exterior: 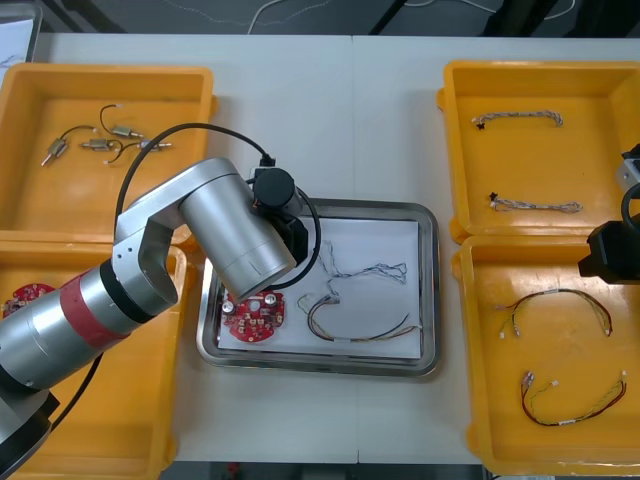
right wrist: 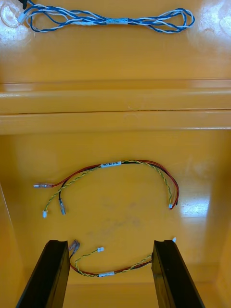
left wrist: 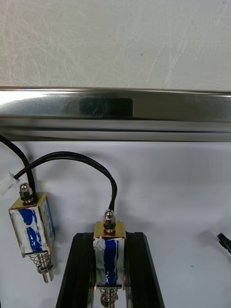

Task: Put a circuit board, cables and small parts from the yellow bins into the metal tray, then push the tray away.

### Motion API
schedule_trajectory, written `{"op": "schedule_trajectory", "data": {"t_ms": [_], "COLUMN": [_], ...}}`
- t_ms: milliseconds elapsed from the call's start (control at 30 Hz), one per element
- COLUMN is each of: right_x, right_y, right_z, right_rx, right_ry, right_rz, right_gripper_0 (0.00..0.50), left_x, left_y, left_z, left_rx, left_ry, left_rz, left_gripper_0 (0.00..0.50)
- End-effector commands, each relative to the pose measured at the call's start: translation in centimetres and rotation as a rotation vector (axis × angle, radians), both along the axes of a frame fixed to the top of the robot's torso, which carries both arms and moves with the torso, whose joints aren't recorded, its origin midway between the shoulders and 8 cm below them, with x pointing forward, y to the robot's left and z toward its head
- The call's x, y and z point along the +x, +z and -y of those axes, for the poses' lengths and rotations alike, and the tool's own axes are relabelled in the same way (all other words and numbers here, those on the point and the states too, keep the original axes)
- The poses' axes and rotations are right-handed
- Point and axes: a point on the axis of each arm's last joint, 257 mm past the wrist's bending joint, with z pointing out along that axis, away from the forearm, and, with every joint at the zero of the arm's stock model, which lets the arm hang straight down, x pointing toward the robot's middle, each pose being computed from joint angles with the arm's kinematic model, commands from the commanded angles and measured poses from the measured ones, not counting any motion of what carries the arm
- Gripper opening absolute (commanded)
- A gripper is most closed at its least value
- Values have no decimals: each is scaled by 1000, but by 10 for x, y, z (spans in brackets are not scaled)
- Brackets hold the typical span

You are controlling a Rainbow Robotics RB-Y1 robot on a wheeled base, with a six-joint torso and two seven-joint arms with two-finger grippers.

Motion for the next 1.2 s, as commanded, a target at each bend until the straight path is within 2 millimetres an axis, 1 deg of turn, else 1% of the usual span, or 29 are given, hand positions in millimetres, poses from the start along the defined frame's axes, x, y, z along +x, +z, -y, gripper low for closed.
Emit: {"op": "schedule_trajectory", "data": {"t_ms": [33,67,100,167,200,233,300,400,533,633,667,733,833,867,933,1067,1167,1200], "right_x": [-1,-1,-1,-1,-1,-1,-1,-1,-1,-1,-1,-1,-1,-3,-3,-2,-4,-5], "right_y": [15,15,15,15,15,15,15,15,15,15,15,15,15,10,10,23,28,28], "right_z": [16,16,16,16,16,16,16,16,16,16,16,16,16,7,4,-6,-23,-31], "right_rx": [-39,-39,-39,-39,-39,-39,-39,-39,-39,-39,-39,-39,-39,-25,-21,-36,-33,-30], "right_ry": [-26,-26,-26,-26,-26,-26,-26,-26,-26,-26,-26,-26,-26,-6,1,45,106,139], "right_rz": [35,35,35,35,35,35,35,35,35,35,35,35,35,25,24,67,82,77], "right_gripper_0": [500,500,500,500,500,500,500,500,500,500,500,500,500,500,500,500,500,500], "left_x": [-10,-11,-10,-11,-11,-11,-11,-11,-10,-14,-16,-19,-23,-23,-26,-28,-30,-30], "left_y": [-7,-8,-7,-7,-7,-7,-7,-7,-1,9,15,23,42,45,55,72,87,93], "left_z": [17,18,18,19,19,18,19,19,18,17,16,14,6,5,0,-9,-18,-24], "left_rx": [32,32,32,29,29,30,30,29,28,26,28,39,47,49,47,42,54,56], "left_ry": [-95,-97,-96,-97,-97,-97,-97,-98,-98,-96,-98,-107,-123,-126,-131,-123,-129,-122], "left_rz": [-4,-4,-5,-4,-4,-5,-6,-5,0,-12,-16,-21,-38,-40,-57,-69,-85,-94], "left_gripper_0": [238,287,303,367,382,419,449,464,479,490,500,500,500,500,500,500,500,500]}}
